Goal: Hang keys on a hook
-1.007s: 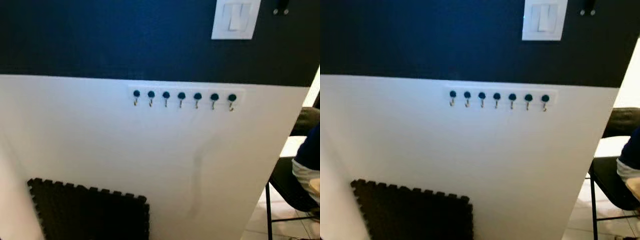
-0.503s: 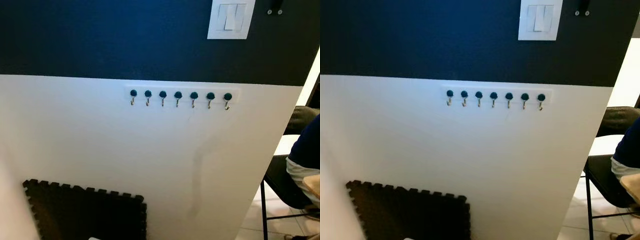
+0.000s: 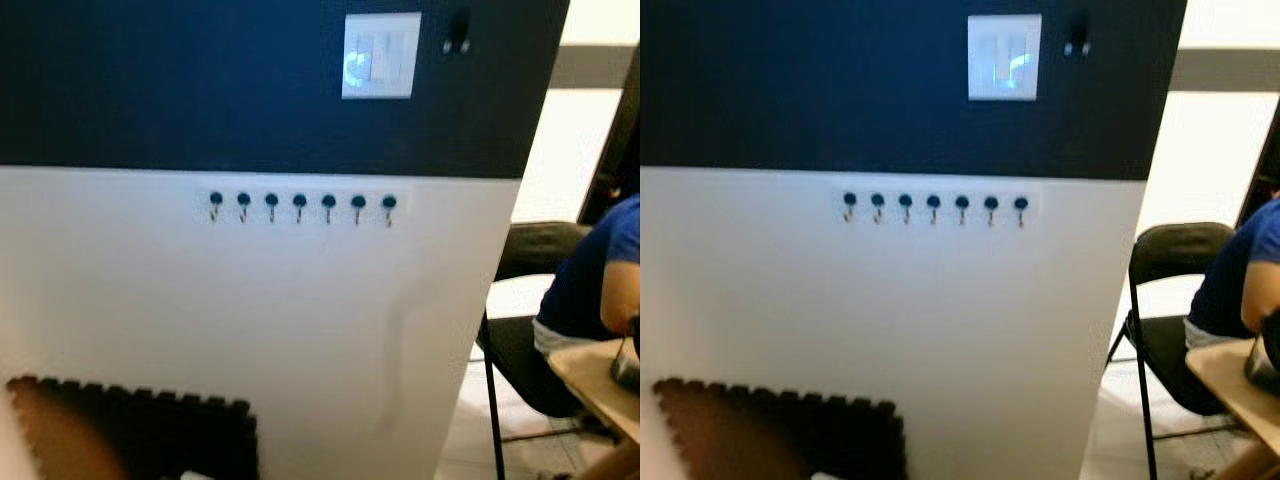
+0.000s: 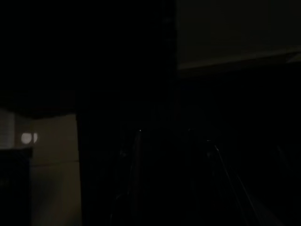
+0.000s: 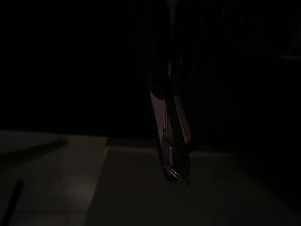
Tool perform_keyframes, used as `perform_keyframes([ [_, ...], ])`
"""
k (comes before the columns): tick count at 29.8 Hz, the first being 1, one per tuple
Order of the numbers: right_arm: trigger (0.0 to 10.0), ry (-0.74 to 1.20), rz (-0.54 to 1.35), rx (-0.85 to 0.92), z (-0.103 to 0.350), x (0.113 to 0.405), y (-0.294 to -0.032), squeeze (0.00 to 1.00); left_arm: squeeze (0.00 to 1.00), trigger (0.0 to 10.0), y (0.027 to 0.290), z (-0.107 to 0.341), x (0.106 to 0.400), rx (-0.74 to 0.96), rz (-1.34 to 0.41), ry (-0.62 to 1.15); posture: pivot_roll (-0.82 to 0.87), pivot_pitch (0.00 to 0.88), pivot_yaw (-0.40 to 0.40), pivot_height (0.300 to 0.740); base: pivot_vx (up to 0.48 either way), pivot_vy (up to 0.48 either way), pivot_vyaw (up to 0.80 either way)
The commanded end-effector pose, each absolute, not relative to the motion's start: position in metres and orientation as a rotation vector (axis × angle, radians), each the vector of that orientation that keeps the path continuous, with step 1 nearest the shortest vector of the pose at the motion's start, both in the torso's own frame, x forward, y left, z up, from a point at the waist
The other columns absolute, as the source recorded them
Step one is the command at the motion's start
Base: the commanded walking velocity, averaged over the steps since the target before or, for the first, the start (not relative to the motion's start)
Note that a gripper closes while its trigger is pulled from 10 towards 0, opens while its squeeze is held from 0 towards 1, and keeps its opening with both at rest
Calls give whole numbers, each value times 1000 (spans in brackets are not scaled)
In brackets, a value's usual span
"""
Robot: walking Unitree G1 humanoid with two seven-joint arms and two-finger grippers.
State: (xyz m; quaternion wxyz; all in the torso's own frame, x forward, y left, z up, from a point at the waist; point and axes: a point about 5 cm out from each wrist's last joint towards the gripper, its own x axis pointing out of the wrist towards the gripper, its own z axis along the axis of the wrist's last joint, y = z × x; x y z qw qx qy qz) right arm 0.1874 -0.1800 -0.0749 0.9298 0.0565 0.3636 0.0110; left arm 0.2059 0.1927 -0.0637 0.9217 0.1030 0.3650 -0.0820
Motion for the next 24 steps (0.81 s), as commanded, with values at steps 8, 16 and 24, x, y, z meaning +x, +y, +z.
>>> perform_keyframes([
  [8,10000,353,147,144,-18,254,-170,0,0,10000,180,-40,226,384,-455,548,63,0,20,740,0,0,0],
  [16,10000,20,317,110,39,284,-162,0,0,10000,183,-15,241,368,-493,378,53,4,24,740,0,0,0],
  [24,10000,-255,550,96,96,282,-134,0,0,10000,186,16,245,226,-562,223,64,28,11,740,0,0,0],
])
